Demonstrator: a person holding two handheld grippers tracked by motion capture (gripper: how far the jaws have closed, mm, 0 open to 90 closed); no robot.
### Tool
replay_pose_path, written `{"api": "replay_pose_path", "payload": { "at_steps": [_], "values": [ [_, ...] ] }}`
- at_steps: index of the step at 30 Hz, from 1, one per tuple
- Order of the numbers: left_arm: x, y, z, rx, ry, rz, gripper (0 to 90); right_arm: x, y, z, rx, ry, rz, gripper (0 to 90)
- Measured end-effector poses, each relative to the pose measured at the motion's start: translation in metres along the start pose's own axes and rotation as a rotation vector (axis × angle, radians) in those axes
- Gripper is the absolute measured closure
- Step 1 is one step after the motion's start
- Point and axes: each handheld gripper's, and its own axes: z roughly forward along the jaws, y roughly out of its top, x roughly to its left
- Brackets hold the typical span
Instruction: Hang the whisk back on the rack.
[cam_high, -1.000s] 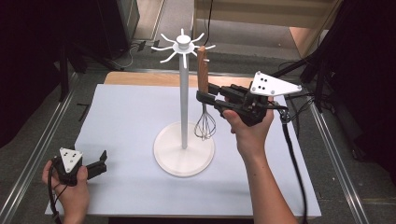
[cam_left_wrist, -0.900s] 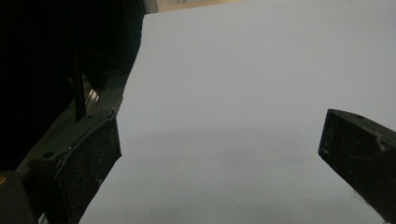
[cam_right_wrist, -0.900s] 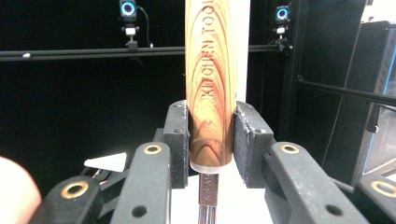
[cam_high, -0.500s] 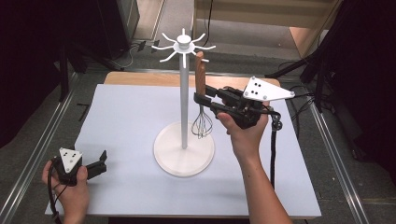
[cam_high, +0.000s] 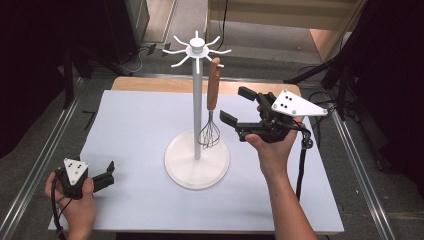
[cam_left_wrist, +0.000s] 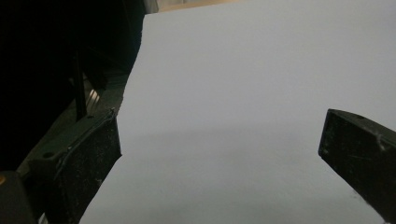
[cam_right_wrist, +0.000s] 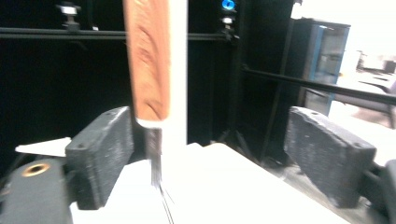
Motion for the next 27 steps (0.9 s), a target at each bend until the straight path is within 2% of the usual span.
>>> {"api": "replay_pose_path", "payload": {
  "at_steps": [2, 10, 14, 20, 27],
  "values": [
    [0.000, 0.000, 0.000, -0.001, 0.000, 0.000, 0.0, -0.003, -0.005, -0.004, 0.005, -0.021, 0.007, 13.0],
    [0.000, 0.000, 0.000, 0.000, 0.001, 0.000, 0.0, -0.012, -0.026, -0.021, 0.048, -0.117, 0.026, 0.1],
    [0.000, 0.000, 0.000, -0.001, 0.000, 0.001, 0.0, -0.017, -0.038, -0.030, 0.056, -0.150, 0.052, 0.0],
    [0.000, 0.000, 0.000, -0.002, 0.001, 0.004, 0.0, -0.021, -0.056, -0.042, 0.078, -0.207, 0.053, 0.0],
    [0.000, 0.000, 0.000, -0.002, 0.001, 0.004, 0.0, -0.024, -0.075, -0.055, 0.098, -0.247, 0.070, 0.0]
  ]
}}
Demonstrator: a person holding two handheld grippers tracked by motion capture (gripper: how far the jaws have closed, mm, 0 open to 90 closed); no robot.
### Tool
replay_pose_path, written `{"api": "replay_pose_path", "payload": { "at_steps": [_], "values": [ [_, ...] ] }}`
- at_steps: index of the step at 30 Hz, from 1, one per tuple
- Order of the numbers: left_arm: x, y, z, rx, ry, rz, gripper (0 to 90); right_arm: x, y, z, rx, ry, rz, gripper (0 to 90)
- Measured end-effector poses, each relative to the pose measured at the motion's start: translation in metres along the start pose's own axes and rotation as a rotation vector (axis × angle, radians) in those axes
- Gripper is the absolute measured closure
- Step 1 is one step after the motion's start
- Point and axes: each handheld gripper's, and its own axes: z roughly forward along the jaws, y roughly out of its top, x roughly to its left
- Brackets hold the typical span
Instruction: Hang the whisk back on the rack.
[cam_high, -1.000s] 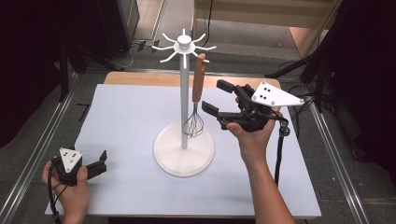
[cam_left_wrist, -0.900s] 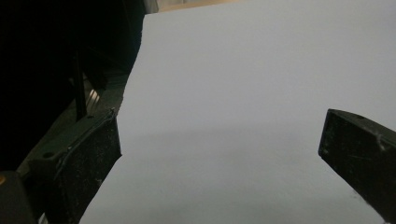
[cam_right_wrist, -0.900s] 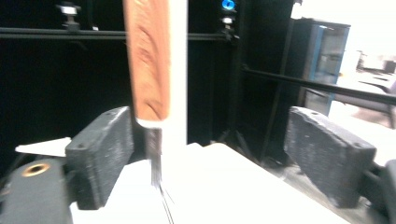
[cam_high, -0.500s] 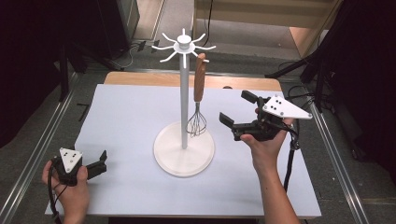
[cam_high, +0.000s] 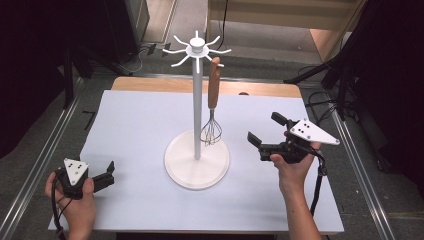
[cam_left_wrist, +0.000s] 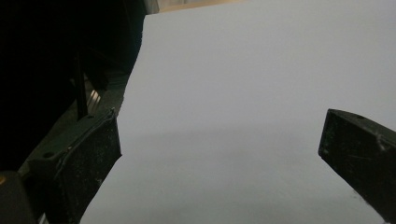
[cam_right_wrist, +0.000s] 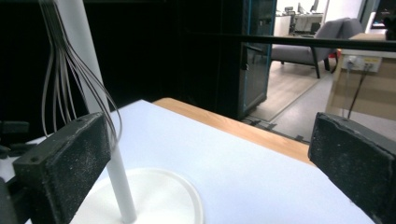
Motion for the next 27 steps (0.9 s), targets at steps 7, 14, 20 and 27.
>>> {"api": "replay_pose_path", "payload": {
  "at_steps": [7, 14, 20, 27],
  "values": [
    [0.000, 0.000, 0.000, 0.000, 0.000, 0.000, 0.0, -0.007, -0.017, -0.010, 0.013, -0.034, 0.014, 0.0],
    [0.000, 0.000, 0.000, 0.001, 0.000, 0.001, 0.0, -0.017, -0.032, -0.021, 0.020, -0.061, 0.038, 0.0],
    [0.000, 0.000, 0.000, 0.001, 0.000, 0.002, 0.0, -0.024, -0.045, -0.032, 0.031, -0.090, 0.053, 0.0],
    [0.000, 0.000, 0.000, 0.001, 0.001, 0.003, 0.0, -0.032, -0.056, -0.043, 0.047, -0.121, 0.060, 0.0]
  ]
}}
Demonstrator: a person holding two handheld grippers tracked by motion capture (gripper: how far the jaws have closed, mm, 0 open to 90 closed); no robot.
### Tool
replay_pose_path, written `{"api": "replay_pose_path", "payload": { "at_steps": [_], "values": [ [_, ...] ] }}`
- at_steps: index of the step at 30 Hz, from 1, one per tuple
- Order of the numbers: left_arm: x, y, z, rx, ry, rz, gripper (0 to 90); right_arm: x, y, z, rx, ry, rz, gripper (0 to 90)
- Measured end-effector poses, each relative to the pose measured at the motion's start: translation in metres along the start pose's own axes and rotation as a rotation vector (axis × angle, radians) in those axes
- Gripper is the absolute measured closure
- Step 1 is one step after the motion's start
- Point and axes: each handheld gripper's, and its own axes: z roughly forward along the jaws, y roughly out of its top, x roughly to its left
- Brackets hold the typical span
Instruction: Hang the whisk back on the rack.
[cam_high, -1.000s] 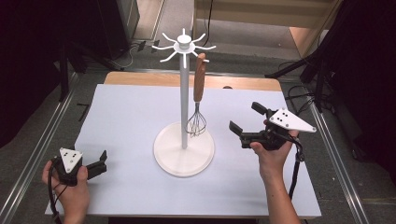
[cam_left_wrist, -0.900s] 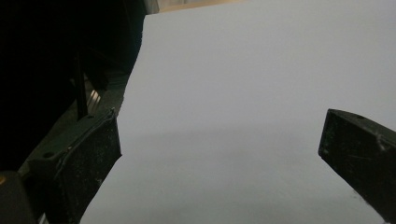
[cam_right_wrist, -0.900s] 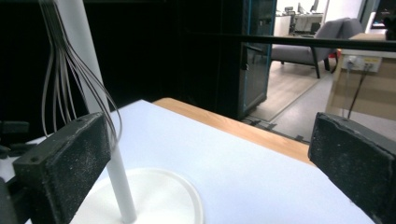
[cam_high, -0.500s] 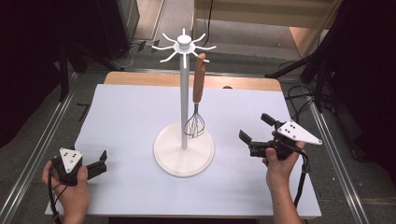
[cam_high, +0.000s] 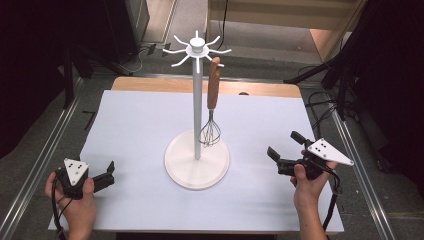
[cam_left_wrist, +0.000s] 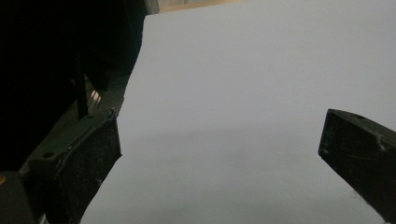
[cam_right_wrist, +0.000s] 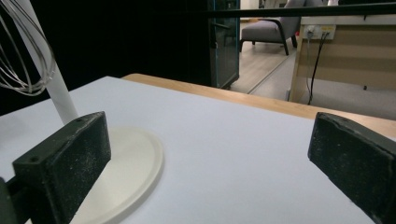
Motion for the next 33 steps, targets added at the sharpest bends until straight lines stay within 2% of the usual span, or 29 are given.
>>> {"api": "replay_pose_path", "payload": {
  "at_steps": [11, 24, 30, 33],
  "values": [
    [0.000, 0.000, 0.000, 0.001, -0.001, -0.001, 0.0, -0.013, -0.017, -0.012, 0.019, -0.058, -0.001, 0.0],
    [0.001, 0.000, 0.000, -0.002, -0.003, -0.008, 0.0, -0.033, -0.044, -0.028, 0.066, -0.135, 0.036, 0.0],
    [0.001, 0.000, 0.000, -0.003, -0.003, -0.012, 0.0, -0.047, -0.058, -0.042, 0.076, -0.164, 0.091, 0.0],
    [0.001, 0.000, 0.000, -0.003, -0.005, -0.014, 0.0, -0.053, -0.063, -0.049, 0.087, -0.180, 0.095, 0.0]
  ]
}}
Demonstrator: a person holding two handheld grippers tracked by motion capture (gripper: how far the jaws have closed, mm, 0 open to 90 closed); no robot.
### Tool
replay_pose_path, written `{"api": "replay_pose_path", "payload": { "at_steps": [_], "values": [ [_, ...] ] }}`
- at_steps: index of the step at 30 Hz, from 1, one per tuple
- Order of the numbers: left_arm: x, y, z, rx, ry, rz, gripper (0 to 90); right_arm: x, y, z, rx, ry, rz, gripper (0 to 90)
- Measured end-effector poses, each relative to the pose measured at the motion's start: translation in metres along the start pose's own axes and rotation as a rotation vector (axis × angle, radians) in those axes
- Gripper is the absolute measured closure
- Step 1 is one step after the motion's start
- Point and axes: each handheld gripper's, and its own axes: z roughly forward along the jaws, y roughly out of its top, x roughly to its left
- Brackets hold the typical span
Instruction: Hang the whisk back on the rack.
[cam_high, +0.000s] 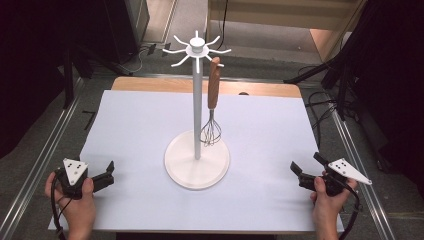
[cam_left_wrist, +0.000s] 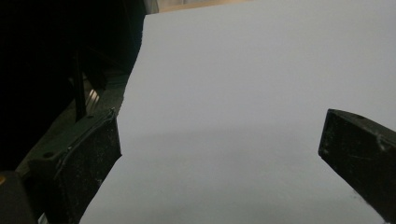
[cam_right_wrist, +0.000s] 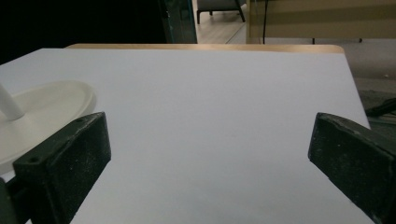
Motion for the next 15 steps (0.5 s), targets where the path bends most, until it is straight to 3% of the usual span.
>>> {"api": "replay_pose_path", "payload": {
  "at_steps": [15],
  "values": [
    [0.000, 0.000, 0.000, -0.003, 0.001, -0.003, 0.0, -0.017, -0.017, -0.034, 0.059, -0.074, -0.010, 0.0]
  ]
}}
